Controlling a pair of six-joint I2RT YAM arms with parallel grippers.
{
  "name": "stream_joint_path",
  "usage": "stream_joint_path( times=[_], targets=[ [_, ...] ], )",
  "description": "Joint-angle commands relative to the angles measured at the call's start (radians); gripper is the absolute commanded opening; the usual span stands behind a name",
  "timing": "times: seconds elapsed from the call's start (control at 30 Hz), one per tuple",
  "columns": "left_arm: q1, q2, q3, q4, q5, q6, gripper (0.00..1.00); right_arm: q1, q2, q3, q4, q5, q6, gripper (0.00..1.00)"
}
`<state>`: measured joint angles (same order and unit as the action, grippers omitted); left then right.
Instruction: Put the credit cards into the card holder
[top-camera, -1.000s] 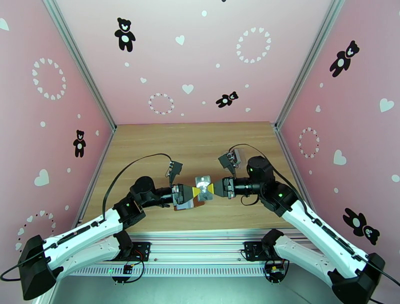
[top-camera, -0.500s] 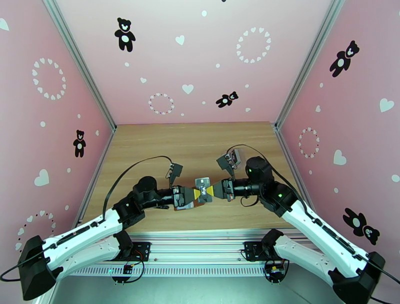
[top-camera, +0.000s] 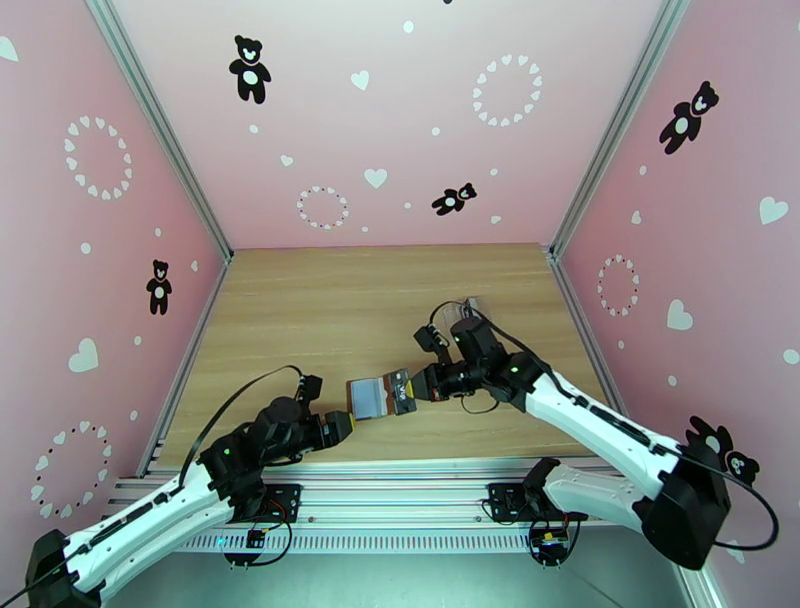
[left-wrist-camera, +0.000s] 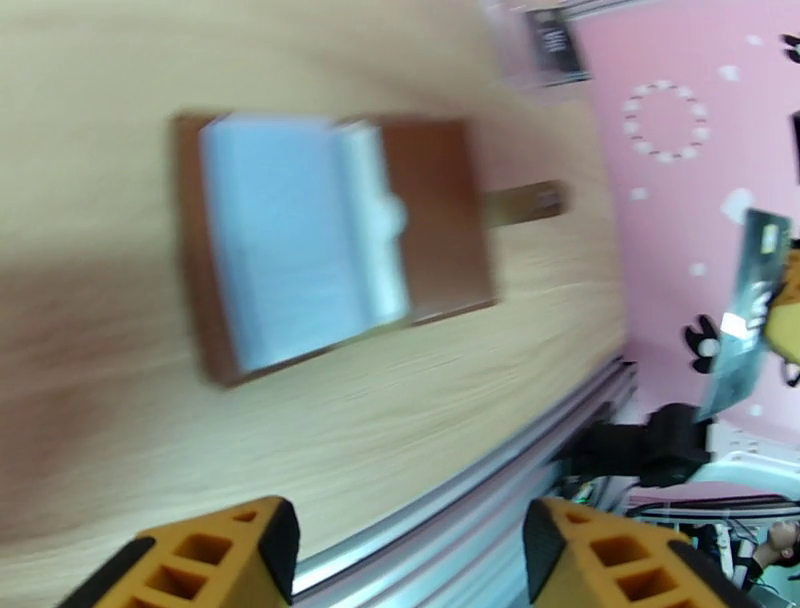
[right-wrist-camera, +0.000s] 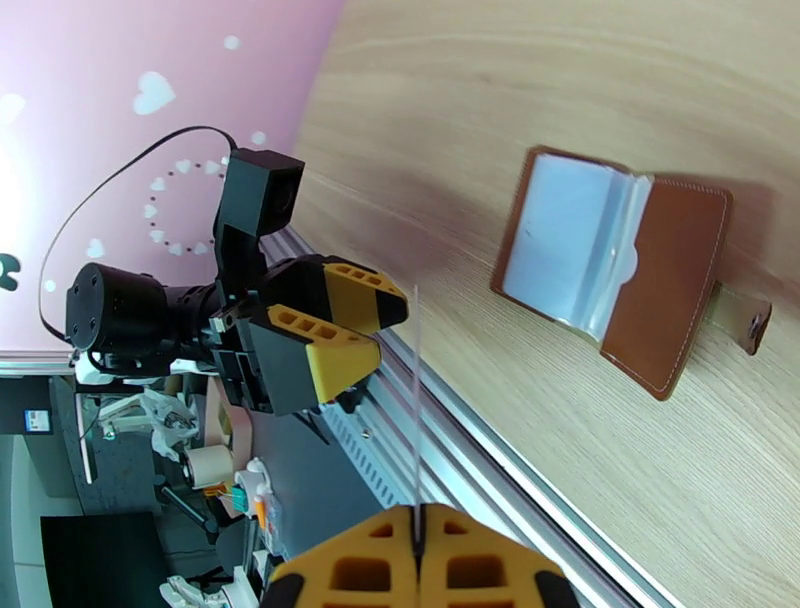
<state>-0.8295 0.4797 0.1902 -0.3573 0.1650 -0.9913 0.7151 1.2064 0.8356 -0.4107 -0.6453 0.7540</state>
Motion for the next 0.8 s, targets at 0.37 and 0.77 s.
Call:
stream_joint_path(
  times=[0.37,0.77],
  targets=[
    [0.016,0.184,0.057,0.104,-0.026,0.005,0.59,0.034,0.259,0.038,0.087,0.049,-0.008,0.0],
    [0.147,0.596,0.264,0.183,0.034,0.135,0.35,0.034,0.406,0.093,0.165,0.047,0.057,0.0]
  ],
)
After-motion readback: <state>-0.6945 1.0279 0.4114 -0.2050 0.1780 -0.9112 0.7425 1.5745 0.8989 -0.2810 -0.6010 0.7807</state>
